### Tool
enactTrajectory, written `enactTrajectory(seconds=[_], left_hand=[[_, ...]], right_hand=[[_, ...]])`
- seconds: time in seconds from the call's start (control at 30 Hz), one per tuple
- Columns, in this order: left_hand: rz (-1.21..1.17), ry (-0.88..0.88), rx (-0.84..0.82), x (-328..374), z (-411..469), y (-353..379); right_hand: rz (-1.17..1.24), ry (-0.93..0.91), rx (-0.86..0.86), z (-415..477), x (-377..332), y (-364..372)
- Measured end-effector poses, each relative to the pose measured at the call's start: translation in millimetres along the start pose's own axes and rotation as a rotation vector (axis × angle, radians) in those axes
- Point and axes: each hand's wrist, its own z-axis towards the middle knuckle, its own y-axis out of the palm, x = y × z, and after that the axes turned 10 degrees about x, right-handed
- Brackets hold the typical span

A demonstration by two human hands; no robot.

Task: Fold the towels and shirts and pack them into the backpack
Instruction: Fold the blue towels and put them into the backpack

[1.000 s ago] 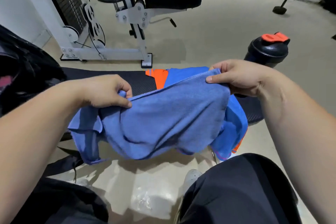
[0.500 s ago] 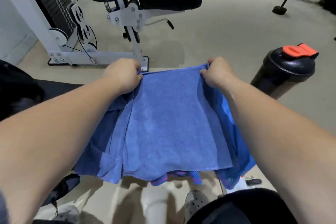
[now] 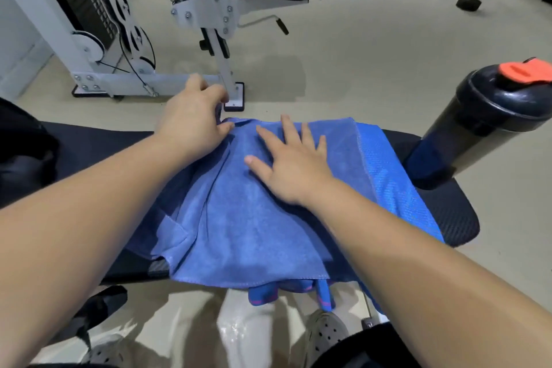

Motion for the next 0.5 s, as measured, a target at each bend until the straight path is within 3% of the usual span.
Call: enactTrajectory(seconds=[0.07, 0.33, 0.5], left_hand=[[0.011, -0.023, 0.023, -14.8, -12.1, -21.9], [0.193, 0.01, -0.146, -76.0, -32.7, -107.2], [0.179, -0.016, -0.186, -91.2, -24.9, -113.8]], right_hand=[[-0.09, -0.016, -0.093, -12.6, 0.7, 16.3], [-0.192, 0.013, -0.129, -17.1, 13.1, 13.1], [-0.15, -0.006, -0.111, -23.4, -8.8, 6.1]])
